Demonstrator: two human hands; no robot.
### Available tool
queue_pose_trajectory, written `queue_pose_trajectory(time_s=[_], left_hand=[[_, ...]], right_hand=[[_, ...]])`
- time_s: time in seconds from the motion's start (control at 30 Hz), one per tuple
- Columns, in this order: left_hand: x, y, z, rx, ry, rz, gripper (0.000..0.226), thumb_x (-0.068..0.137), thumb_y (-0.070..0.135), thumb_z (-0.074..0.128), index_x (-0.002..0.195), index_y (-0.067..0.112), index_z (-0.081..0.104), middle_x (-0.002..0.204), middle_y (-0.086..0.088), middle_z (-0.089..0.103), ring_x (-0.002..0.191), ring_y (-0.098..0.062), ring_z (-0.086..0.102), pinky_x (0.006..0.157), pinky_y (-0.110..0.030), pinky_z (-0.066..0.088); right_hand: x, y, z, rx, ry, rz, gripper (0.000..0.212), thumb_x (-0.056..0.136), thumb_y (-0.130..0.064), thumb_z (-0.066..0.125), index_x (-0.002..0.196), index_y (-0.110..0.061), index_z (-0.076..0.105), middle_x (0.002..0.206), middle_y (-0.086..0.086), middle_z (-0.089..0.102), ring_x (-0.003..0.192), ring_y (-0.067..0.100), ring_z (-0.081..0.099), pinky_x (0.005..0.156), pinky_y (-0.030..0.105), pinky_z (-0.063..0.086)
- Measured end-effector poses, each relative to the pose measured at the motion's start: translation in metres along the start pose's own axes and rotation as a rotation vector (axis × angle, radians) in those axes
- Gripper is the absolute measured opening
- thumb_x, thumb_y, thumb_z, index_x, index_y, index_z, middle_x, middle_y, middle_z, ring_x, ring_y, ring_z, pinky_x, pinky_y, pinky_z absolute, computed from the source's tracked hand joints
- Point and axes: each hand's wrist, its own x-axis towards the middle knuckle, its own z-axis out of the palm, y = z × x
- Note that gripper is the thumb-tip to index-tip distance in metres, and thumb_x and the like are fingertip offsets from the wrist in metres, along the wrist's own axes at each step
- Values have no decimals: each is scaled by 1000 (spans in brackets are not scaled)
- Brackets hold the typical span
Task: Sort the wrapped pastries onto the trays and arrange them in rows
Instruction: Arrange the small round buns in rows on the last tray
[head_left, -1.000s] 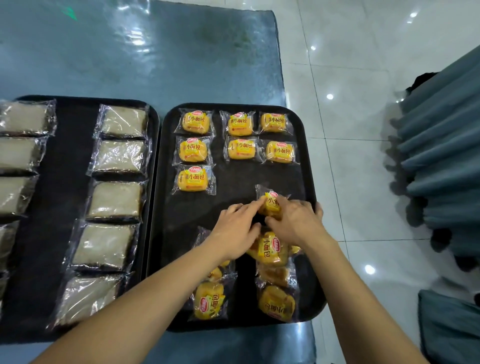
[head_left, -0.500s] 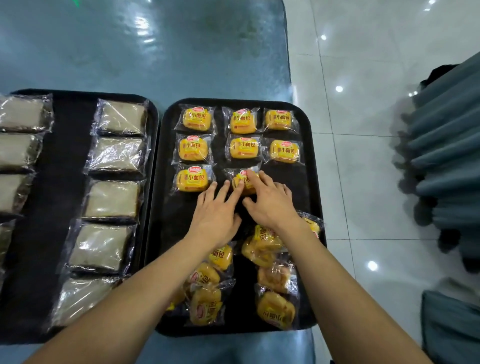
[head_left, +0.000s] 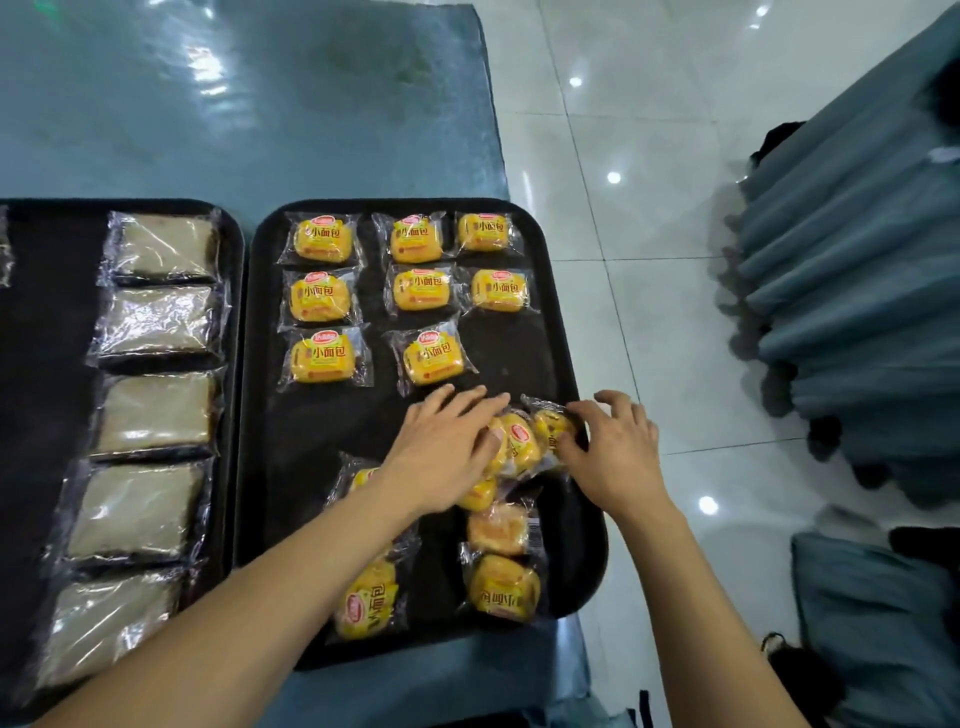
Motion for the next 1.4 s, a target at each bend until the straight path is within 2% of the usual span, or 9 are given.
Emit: queue_pose_trajectory(time_s=[0.1,0.2,0.37,0.53,0.67,0.83,1.07,1.23,1.4], left_hand=[[-3,-6,4,40,-129,11,48,105,43,30,153,45,28,160,13,32,151,-26,15,119,-46,16],[-11,-11,5,73,-179,19,49,103,42,34,151,47,31,159,15,33,149,-26,18,119,-45,15],[-19,-10,10,113,-166,3,48,101,44,38,149,46,34,152,11,41,144,-22,24,117,-43,19],[-26,-9,10,109,-147,-2,49,100,45,38,149,45,35,149,9,42,141,-21,26,116,-42,20],[-28,-11,10,106,-122,17,48,100,44,38,148,46,35,150,9,40,142,-21,24,116,-41,20],[-30,-17,4,34,-36,16,48,102,49,38,150,44,33,151,11,38,142,-16,24,116,-38,21],[0,-39,-12,257,326,-17,57,97,28,53,151,27,34,152,-4,37,130,-27,41,109,-44,40],[36,-52,-25,364,306,-86,75,90,39,68,151,24,28,151,-7,35,136,-30,36,113,-46,35],[48,-68,-30,407,293,-48,60,89,16,65,144,25,41,143,-3,46,125,-32,43,105,-45,36]], right_hand=[[-9,3,3,-59,-71,-43,59,91,-55,61,145,-31,52,153,6,40,145,28,30,120,48,21],[-9,0,3,-126,-125,-79,66,88,-55,65,148,-37,46,156,6,37,149,28,25,122,50,17],[-2,-23,-2,-231,-116,-116,55,90,-38,65,141,-45,47,132,6,55,125,30,48,106,46,31],[7,-33,5,30,-125,-123,83,93,-10,65,157,-39,22,136,9,53,121,29,54,106,45,43],[11,-32,12,203,124,-160,61,96,-14,63,151,-30,41,143,1,54,129,24,50,109,39,41],[13,-20,25,87,5,-178,65,91,-41,70,148,-29,43,141,-1,55,130,24,49,111,41,35],[47,-24,18,115,136,-249,60,87,-31,76,140,-28,47,131,0,65,125,26,53,111,41,31],[82,-39,7,36,150,-398,48,89,-26,72,133,-27,55,137,-1,59,131,25,49,112,41,29],[88,-42,14,-11,131,-360,52,90,-24,70,139,-29,54,141,4,53,130,30,48,110,47,32]])
